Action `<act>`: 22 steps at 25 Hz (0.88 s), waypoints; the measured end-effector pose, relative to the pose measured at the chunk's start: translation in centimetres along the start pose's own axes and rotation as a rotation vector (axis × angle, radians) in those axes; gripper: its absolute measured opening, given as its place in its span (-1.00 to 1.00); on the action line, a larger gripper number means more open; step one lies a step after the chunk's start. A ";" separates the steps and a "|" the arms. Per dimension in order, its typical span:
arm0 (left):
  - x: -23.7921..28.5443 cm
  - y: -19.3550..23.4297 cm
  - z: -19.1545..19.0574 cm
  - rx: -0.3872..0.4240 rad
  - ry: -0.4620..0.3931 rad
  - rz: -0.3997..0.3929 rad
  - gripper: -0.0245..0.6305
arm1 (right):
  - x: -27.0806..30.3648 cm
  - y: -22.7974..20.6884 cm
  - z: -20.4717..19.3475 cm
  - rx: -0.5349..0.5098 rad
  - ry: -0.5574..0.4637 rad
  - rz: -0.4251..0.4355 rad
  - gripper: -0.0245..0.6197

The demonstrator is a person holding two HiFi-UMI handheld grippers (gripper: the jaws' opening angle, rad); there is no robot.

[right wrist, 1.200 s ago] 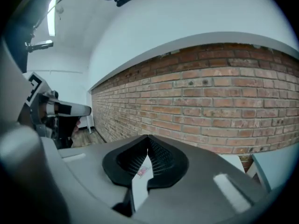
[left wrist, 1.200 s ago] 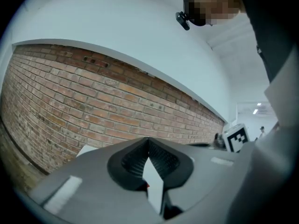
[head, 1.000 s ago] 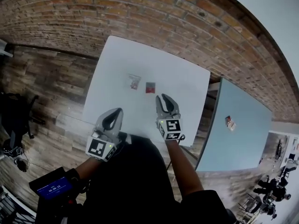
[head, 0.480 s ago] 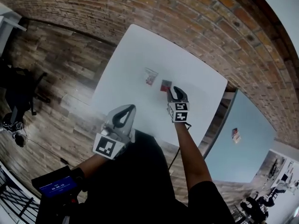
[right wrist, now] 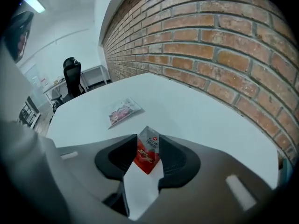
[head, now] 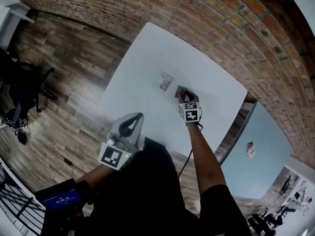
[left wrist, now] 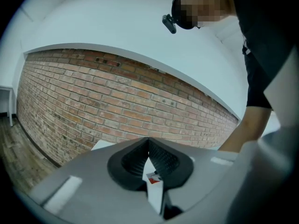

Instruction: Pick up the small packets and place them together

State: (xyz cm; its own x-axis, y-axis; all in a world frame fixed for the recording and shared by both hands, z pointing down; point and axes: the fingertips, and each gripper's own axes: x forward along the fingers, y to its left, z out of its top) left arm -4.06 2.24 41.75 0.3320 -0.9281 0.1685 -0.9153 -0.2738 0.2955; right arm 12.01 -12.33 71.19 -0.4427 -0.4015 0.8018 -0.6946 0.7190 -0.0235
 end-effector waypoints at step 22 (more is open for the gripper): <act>-0.3 1.9 -0.3 0.000 0.029 0.028 -0.93 | 0.3 -0.3 -0.2 0.204 -0.027 -0.110 -0.39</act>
State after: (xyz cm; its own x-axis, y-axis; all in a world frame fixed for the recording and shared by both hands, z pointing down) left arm -5.84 2.07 42.49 0.3127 -0.9277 0.2038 -0.9243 -0.2477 0.2904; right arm 12.23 -12.55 71.56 -0.3707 -0.4881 0.7901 -0.8389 0.5410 -0.0593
